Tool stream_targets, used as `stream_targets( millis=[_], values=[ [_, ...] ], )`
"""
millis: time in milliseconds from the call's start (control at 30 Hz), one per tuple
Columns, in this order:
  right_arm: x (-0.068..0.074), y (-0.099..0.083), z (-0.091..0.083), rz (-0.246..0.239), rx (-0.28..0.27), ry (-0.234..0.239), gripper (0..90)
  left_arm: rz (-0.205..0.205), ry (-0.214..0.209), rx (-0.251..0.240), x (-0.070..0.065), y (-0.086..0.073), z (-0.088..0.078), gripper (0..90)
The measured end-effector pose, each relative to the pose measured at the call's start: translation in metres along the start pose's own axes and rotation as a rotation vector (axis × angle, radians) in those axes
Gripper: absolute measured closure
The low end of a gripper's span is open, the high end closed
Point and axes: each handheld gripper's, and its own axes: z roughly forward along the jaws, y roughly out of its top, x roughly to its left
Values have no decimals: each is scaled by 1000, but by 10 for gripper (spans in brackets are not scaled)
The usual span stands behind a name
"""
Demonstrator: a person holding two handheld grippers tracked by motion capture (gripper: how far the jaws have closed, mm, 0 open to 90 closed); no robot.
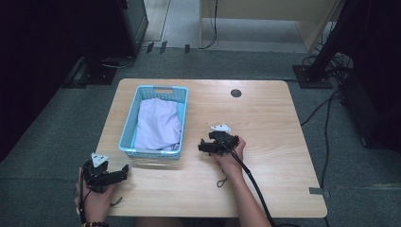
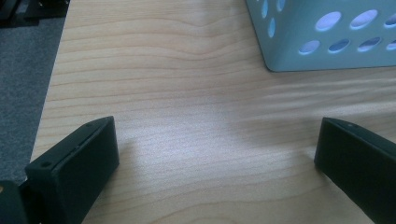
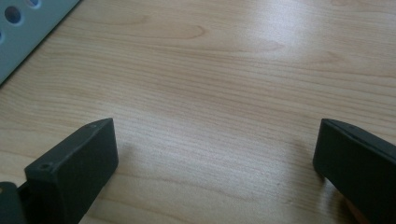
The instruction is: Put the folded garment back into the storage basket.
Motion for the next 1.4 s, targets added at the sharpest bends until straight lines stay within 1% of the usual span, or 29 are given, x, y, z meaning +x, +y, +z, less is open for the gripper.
stream_targets(
  millis=[33, 200, 233, 367, 567, 767, 967, 1067, 1400],
  values=[
    [-1, 0, 0, -2, -1, 3, 0, 0, 0, 0, 0, 0, 0, 0],
    [-10, -3, -3, -48, 1, 48, 0, 0, 0, 0, 0, 0, 0, 0],
    [-13, -4, -4, -54, 0, 50, 0, 0, 0, 0, 0, 0, 0, 0],
    [-19, -7, -8, -26, -2, 24, 0, 0, 0, 0, 0, 0, 0, 0],
    [-30, -12, -12, -27, -2, 24, 0, 0, 0, 0, 0, 0, 0, 0],
    [-39, -16, -17, -53, 0, 52, 0, 0, 0, 0, 0, 0, 0, 0],
    [-46, -20, -21, -47, -2, 44, 0, 0, 0, 0, 0, 0, 0, 0],
    [-51, -22, -23, -36, 0, 37, 0, 0, 0, 0, 0, 0, 0, 0],
    [-67, -29, -31, -24, 1, 24, 0, 0, 0, 0, 0, 0, 0, 0]
  ],
)
